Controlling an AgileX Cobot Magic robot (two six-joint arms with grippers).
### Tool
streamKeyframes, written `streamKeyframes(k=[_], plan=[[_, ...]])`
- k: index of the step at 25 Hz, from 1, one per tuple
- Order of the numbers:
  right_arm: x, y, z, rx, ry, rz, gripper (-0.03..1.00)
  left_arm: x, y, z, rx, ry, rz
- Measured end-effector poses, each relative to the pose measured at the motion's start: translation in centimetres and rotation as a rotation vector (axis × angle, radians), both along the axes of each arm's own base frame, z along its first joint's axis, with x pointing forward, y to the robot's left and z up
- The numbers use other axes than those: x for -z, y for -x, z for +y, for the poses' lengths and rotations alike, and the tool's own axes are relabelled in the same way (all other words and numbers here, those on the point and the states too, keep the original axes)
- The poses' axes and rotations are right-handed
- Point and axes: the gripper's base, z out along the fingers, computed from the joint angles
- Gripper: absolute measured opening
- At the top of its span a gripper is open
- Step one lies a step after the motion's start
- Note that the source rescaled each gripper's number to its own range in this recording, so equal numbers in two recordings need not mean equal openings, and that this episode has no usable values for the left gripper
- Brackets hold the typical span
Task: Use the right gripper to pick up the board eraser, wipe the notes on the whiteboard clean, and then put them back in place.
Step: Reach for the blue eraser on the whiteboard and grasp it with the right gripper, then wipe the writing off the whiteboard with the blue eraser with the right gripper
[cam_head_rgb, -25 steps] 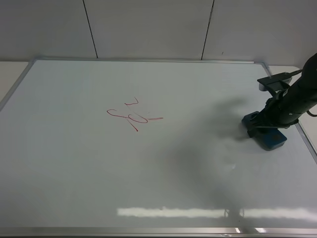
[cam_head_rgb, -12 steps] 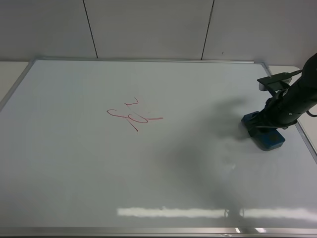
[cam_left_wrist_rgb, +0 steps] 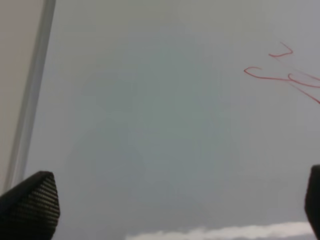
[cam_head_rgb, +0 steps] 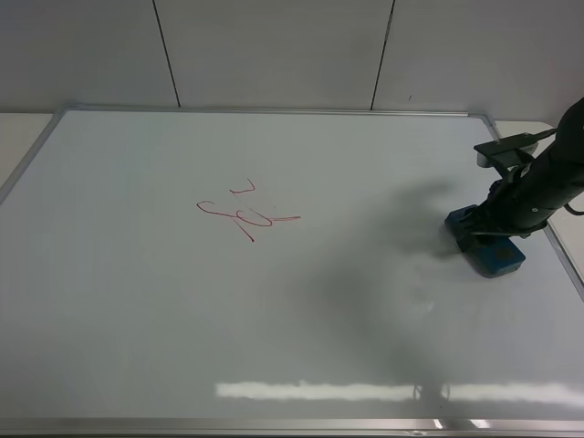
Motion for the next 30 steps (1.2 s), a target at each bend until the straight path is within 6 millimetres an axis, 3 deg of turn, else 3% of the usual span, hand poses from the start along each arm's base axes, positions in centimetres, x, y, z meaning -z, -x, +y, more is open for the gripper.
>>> streamKeyframes(k=[13, 22, 30], plan=[[-0.3, -0.2, 1.7, 0.008, -0.044, 0.009, 0.02, 0.0, 0.0, 0.0, 0.000, 0.000, 0.000], [-3.3, -2.5, 5.4, -0.024, -0.052, -0.021, 0.02, 0.0, 0.0, 0.0, 0.000, 0.000, 0.000], [-5.1, -3.3, 8.9, 0.044, -0.064, -0.076, 0.02, 0.0, 0.0, 0.0, 0.000, 0.000, 0.000]])
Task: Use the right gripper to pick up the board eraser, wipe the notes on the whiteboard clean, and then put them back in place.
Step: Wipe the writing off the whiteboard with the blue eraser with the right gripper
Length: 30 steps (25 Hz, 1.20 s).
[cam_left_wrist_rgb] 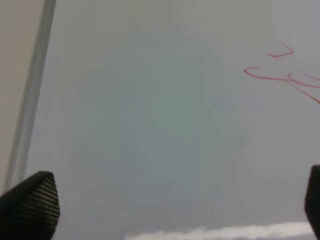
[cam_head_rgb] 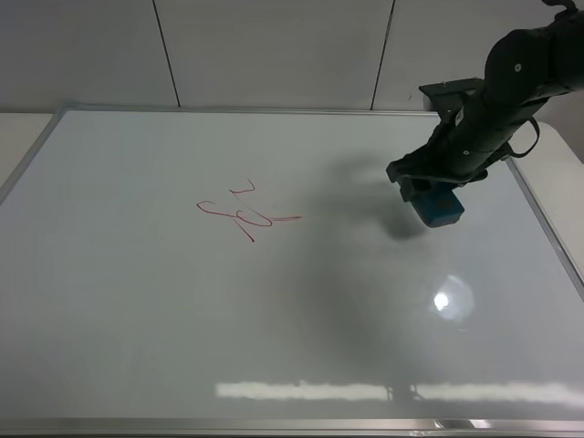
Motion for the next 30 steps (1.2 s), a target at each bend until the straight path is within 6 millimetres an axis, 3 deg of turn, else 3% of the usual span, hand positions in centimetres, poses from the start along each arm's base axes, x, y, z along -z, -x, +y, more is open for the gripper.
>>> streamKeyframes(k=[3, 6, 14, 24, 30], plan=[[0.0, 0.1, 0.8, 0.016, -0.010, -0.001, 0.02, 0.0, 0.0, 0.0, 0.000, 0.000, 0.000], [1.2, 0.3, 2.0, 0.019, -0.008, 0.036, 0.02, 0.0, 0.0, 0.0, 0.000, 0.000, 0.000], [4.4, 1.6, 7.6, -0.044, 0.023, 0.083, 0.02, 0.0, 0.0, 0.0, 0.000, 0.000, 0.000], [4.6, -0.7, 16.5, -0.139, 0.070, 0.057, 0.02, 0.0, 0.0, 0.0, 0.000, 0.000, 0.000], [5.4, -1.4, 20.0, -0.174, 0.093, 0.069, 0.02, 0.0, 0.0, 0.0, 0.000, 0.000, 0.000]])
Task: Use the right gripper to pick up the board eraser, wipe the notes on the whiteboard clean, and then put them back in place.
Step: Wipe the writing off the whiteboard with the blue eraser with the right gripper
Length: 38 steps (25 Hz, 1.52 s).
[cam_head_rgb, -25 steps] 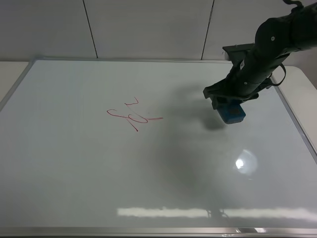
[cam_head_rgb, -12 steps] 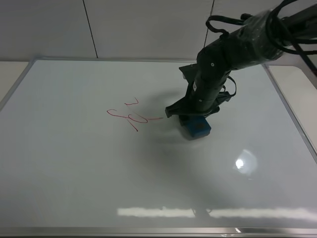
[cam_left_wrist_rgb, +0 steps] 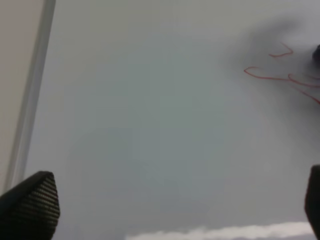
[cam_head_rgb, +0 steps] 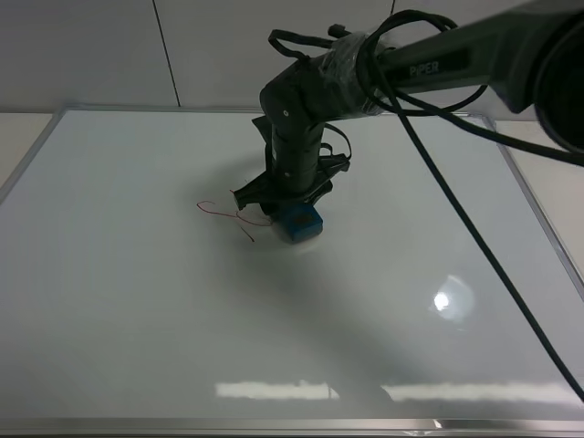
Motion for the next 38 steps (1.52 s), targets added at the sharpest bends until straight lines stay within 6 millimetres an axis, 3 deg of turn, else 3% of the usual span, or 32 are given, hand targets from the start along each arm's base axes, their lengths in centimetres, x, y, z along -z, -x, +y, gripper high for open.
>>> streamKeyframes(k=[15, 23, 32, 38], plan=[[0.6, 2.6, 6.0, -0.160, 0.005, -0.059, 0.02, 0.0, 0.0, 0.0, 0.000, 0.000, 0.000], [0.8, 3.8, 7.7, -0.212, -0.033, -0.087, 0.01, 0.0, 0.0, 0.0, 0.000, 0.000, 0.000], [0.9, 3.5, 8.0, -0.184, -0.033, -0.142, 0.01, 0.0, 0.0, 0.0, 0.000, 0.000, 0.000], [0.9, 1.5, 6.3, -0.110, -0.022, -0.153, 0.01, 0.0, 0.0, 0.0, 0.000, 0.000, 0.000]])
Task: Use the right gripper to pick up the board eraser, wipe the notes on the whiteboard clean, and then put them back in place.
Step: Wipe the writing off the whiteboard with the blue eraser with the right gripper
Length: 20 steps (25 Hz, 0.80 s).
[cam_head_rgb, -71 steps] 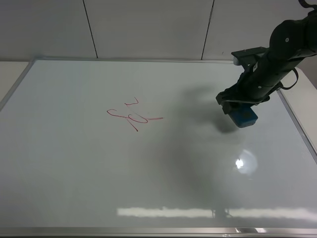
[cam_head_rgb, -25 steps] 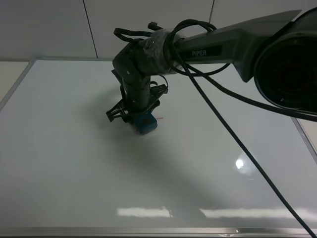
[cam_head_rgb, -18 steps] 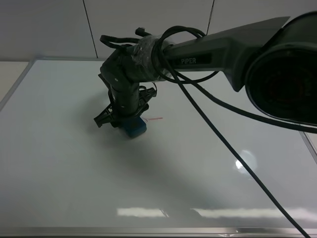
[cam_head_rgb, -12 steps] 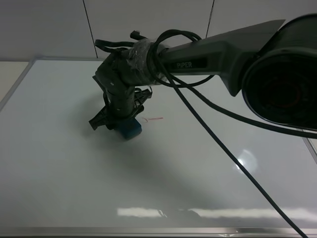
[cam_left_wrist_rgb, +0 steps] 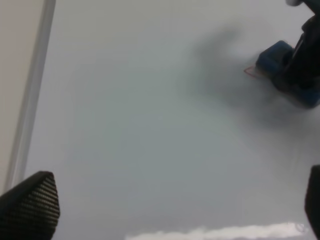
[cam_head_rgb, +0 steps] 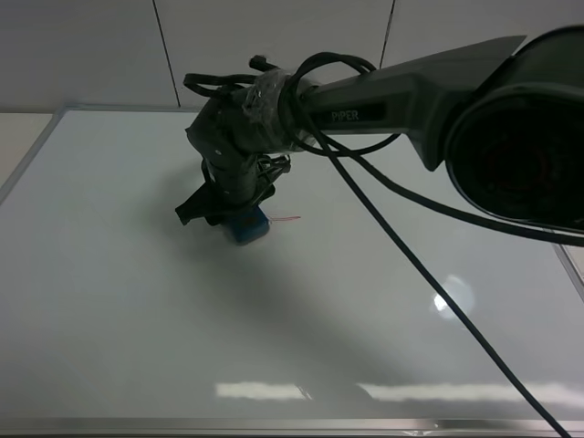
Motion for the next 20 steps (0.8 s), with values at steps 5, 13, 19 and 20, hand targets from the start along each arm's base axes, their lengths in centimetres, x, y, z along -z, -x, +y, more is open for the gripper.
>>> streamKeyframes(k=[5, 13, 19, 20], plan=[[0.0, -2.3, -2.2, 0.080, 0.000, 0.004, 0.01, 0.0, 0.0, 0.0, 0.000, 0.000, 0.000], [-0.1, -4.6, -4.8, 0.175, -0.008, 0.014, 0.01, 0.0, 0.0, 0.0, 0.000, 0.000, 0.000], [-0.1, -4.6, -4.7, 0.189, -0.038, 0.038, 0.01, 0.0, 0.0, 0.0, 0.000, 0.000, 0.000], [-0.1, -4.5, -4.6, 0.186, -0.048, 0.047, 0.01, 0.0, 0.0, 0.0, 0.000, 0.000, 0.000]])
